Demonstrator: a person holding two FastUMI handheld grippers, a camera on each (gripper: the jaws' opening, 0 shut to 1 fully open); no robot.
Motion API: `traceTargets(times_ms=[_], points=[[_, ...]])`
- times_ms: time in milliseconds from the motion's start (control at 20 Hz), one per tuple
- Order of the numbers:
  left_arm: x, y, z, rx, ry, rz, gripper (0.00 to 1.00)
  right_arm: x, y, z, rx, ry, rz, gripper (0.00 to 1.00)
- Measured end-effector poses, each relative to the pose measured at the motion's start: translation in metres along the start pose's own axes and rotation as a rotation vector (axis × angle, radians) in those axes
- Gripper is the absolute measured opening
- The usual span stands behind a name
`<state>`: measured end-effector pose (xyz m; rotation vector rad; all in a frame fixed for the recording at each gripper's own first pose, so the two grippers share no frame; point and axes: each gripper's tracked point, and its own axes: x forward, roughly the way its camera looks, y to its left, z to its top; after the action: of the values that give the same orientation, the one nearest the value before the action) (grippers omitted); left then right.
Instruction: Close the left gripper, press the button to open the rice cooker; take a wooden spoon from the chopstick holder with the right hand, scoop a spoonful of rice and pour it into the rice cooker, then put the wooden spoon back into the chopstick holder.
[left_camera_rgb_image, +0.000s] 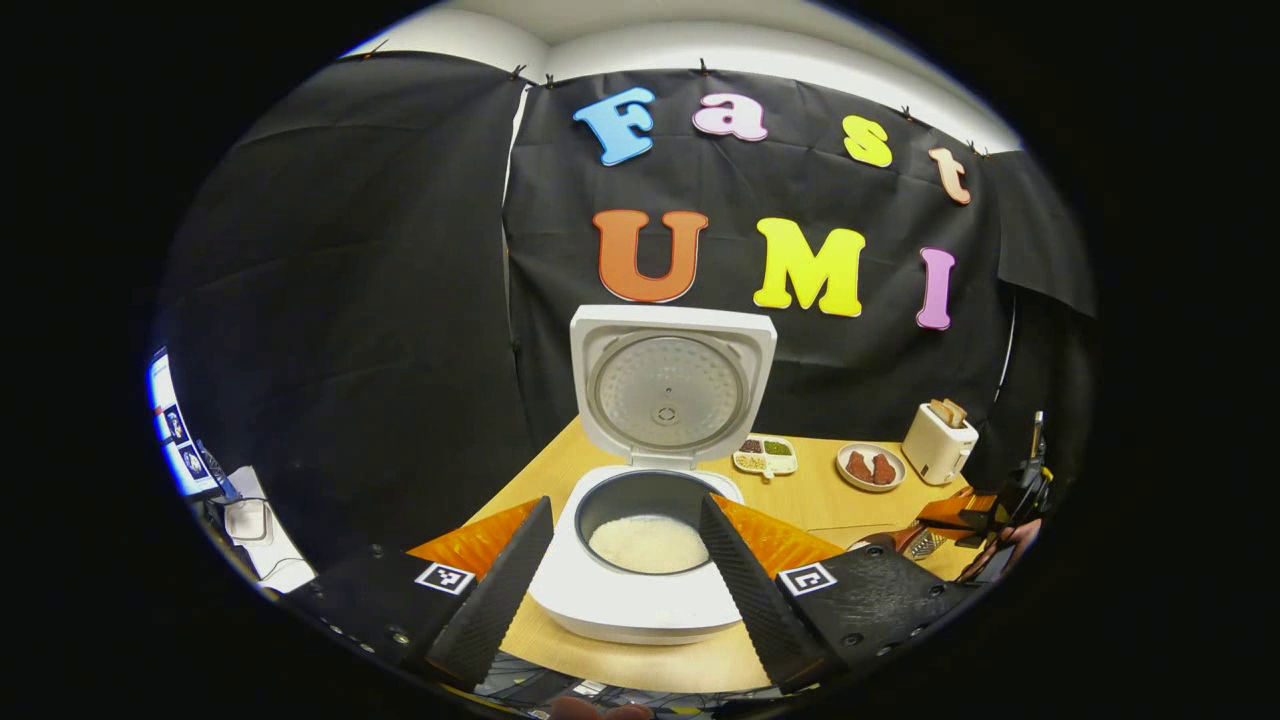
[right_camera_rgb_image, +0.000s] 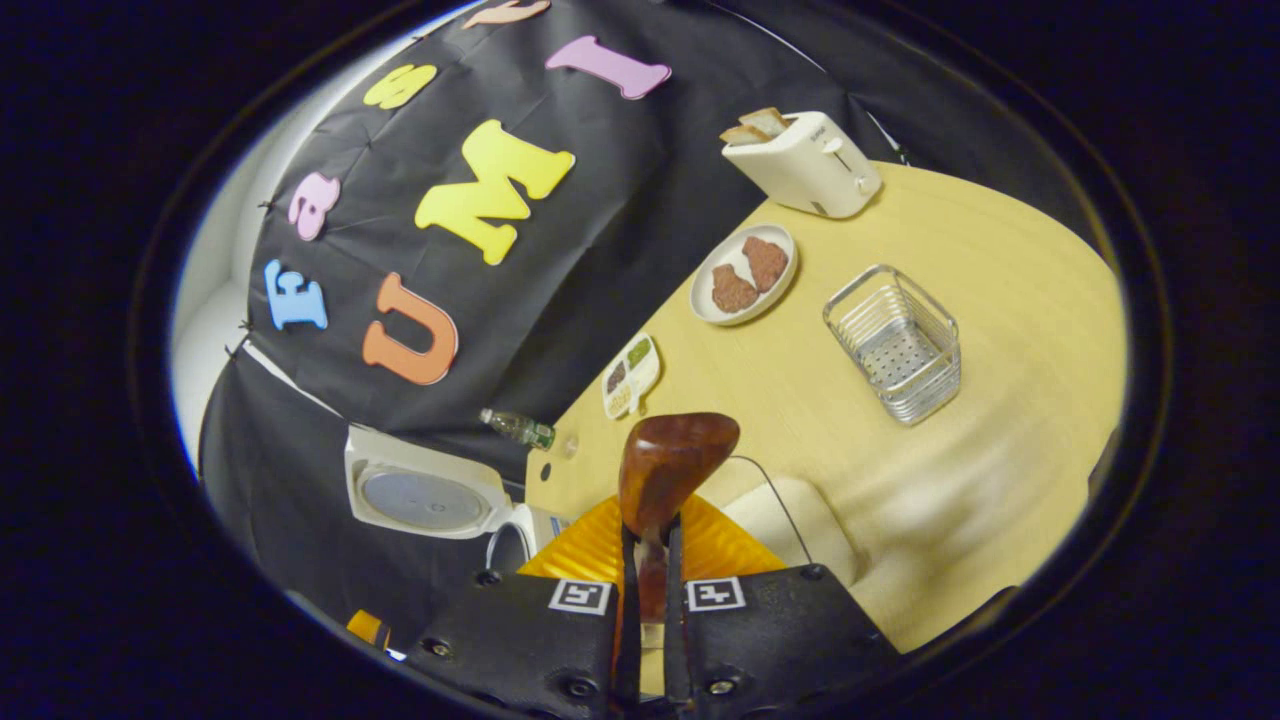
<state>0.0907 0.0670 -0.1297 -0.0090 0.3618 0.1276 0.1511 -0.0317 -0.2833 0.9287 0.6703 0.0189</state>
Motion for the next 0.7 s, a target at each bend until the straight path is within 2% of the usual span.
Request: traceTargets(times_ms=[350, 700], points=[[-0.012, -0.011, 0.015, -0.008, -0.061, 0.023, 0.95, -0.034, 0.034, 0.05, 0.044, -0.057, 0.082, 0.14], [-0.017, 0.021, 0.021, -0.009, -0.095, 0.048, 0.95, -0.028, 0.11, 0.042, 0.06, -0.041, 0.173, 0.14]])
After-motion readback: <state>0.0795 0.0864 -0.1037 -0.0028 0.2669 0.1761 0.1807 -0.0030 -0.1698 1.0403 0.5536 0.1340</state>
